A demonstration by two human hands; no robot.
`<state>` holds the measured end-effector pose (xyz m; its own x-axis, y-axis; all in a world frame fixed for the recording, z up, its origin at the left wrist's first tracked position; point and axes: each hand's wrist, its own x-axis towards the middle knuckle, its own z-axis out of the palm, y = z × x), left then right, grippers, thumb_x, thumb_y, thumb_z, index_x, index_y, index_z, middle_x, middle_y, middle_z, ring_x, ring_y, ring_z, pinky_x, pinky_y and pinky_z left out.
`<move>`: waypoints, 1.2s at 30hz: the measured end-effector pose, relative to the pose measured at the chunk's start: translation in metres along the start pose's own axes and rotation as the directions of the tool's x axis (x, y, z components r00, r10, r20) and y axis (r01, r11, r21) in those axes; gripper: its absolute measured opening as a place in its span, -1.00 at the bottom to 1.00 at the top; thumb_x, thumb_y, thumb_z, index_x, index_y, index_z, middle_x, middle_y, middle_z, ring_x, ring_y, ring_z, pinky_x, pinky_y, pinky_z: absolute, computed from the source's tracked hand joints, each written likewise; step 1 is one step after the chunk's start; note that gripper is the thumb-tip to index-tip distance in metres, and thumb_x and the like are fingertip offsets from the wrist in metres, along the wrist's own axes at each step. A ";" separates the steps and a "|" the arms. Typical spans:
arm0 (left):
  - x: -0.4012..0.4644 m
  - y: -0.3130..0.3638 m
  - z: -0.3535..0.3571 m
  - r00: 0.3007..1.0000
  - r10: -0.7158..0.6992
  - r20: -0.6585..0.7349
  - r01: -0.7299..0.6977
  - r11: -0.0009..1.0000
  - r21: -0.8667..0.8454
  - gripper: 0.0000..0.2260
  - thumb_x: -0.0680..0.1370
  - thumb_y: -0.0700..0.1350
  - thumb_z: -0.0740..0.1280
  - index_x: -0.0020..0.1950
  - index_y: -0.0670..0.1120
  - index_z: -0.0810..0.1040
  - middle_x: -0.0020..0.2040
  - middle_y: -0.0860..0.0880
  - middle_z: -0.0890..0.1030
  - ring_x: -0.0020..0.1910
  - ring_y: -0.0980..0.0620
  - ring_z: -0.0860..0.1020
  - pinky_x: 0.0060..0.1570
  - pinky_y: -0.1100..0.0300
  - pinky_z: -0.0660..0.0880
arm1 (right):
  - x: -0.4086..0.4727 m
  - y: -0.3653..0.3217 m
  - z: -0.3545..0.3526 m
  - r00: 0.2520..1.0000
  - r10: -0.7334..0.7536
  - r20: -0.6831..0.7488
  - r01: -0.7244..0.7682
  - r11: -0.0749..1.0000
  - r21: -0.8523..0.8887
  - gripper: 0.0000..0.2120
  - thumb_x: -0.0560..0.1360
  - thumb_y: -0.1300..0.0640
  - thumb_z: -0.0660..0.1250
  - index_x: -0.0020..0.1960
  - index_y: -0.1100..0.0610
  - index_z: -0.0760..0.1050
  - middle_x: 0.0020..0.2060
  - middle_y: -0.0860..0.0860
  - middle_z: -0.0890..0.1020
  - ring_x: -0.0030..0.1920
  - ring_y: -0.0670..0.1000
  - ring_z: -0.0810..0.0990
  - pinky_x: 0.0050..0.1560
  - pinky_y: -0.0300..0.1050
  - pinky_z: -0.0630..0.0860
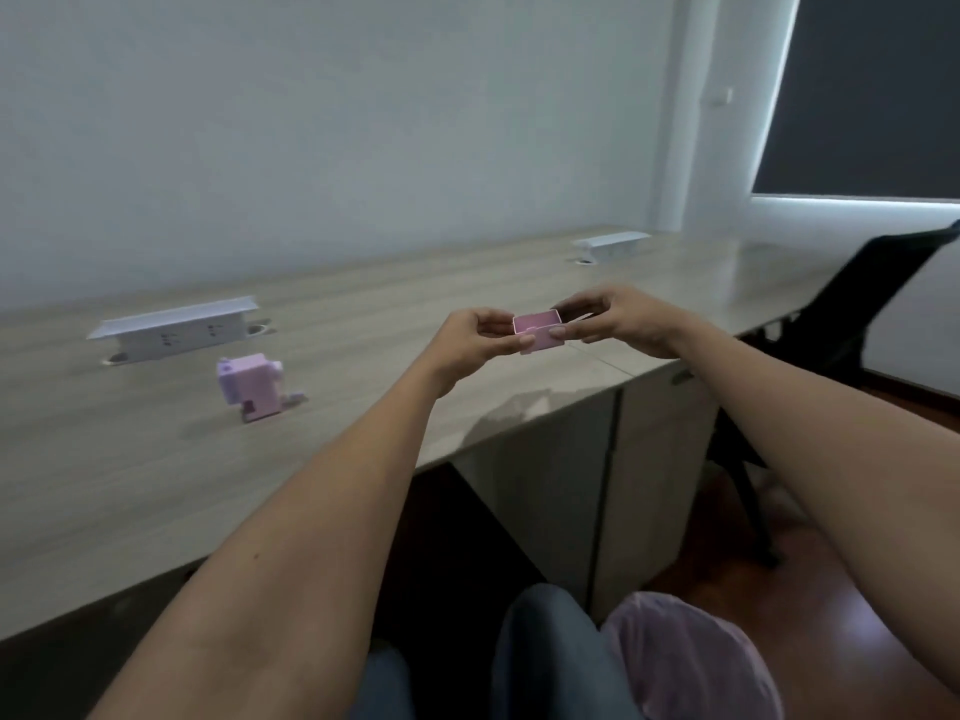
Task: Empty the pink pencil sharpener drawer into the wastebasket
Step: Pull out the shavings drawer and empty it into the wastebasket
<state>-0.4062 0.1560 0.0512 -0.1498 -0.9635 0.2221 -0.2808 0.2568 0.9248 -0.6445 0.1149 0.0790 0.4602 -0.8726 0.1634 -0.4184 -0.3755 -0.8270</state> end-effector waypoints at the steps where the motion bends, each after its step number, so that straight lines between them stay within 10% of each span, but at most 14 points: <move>1: 0.004 -0.002 0.016 1.000 0.002 0.025 -0.002 1.000 -0.004 -0.58 0.45 -0.15 0.55 0.27 -0.22 0.61 0.13 -0.17 0.71 0.17 -0.08 0.67 0.16 0.24 0.56 | -0.010 0.012 -0.009 1.000 0.019 -0.022 -0.019 1.000 0.015 -0.53 0.35 -0.01 0.59 0.23 0.06 0.64 0.13 -0.03 0.72 0.22 -0.02 0.63 0.24 -0.07 0.53; 6: 0.015 -0.015 0.085 0.994 0.006 0.111 0.000 0.999 -0.047 -0.58 0.44 -0.14 0.55 0.26 -0.25 0.62 0.13 -0.17 0.71 0.16 -0.06 0.68 0.21 0.19 0.57 | -0.066 0.060 -0.032 0.989 0.114 -0.093 -0.104 0.988 0.112 -0.57 0.42 0.14 0.55 0.26 0.21 0.61 0.11 0.03 0.71 0.09 -0.11 0.68 -0.02 -0.43 0.54; 11: 0.013 -0.037 0.149 0.979 -0.019 0.205 0.027 0.999 -0.036 -0.57 0.43 -0.07 0.56 0.24 -0.21 0.64 0.13 -0.14 0.72 0.16 -0.03 0.68 0.21 0.19 0.57 | -0.116 0.122 -0.042 0.959 0.230 -0.168 -0.174 0.940 0.294 -0.50 0.35 0.21 0.58 0.27 0.27 0.59 0.12 0.12 0.72 0.19 0.03 0.68 0.29 -0.16 0.53; 21: -0.016 -0.135 0.258 0.919 -0.203 0.338 0.233 0.971 -0.051 -0.50 0.43 -0.04 0.56 0.30 -0.21 0.59 0.18 -0.12 0.68 0.23 -0.03 0.63 0.30 0.10 0.52 | -0.197 0.234 -0.009 0.863 0.480 -0.157 -0.379 0.821 0.426 -0.47 0.40 0.21 0.55 0.33 0.30 0.52 0.12 0.10 0.69 0.06 -0.07 0.70 0.11 -0.28 0.59; 31: -0.057 -0.240 0.320 0.677 -0.587 0.445 0.615 0.783 0.097 -0.55 0.51 -0.10 0.49 0.34 -0.26 0.54 0.23 -0.21 0.64 0.21 -0.11 0.64 0.27 0.05 0.55 | -0.251 0.338 0.071 0.720 0.693 0.037 -0.587 0.580 0.564 -0.52 0.42 0.17 0.54 0.28 0.32 0.57 0.16 0.20 0.69 0.17 0.07 0.67 0.35 -0.01 0.51; 36: -0.075 -0.269 0.347 0.465 -0.769 0.439 0.812 0.567 0.134 -0.88 0.60 -0.19 0.37 0.09 -0.22 0.58 -0.27 -0.06 0.61 -0.44 0.15 0.55 -0.13 0.22 0.52 | -0.260 0.369 0.099 0.528 0.820 0.220 -0.719 0.293 0.630 -0.56 0.42 0.14 0.56 0.21 0.33 0.60 0.14 0.23 0.69 0.00 0.03 0.71 0.11 -0.14 0.63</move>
<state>-0.6479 0.1858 -0.3212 -0.2701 -0.6118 -0.7435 -0.4077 -0.6269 0.6640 -0.8411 0.2343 -0.3223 0.0718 -0.7000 -0.7105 0.0402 0.7138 -0.6992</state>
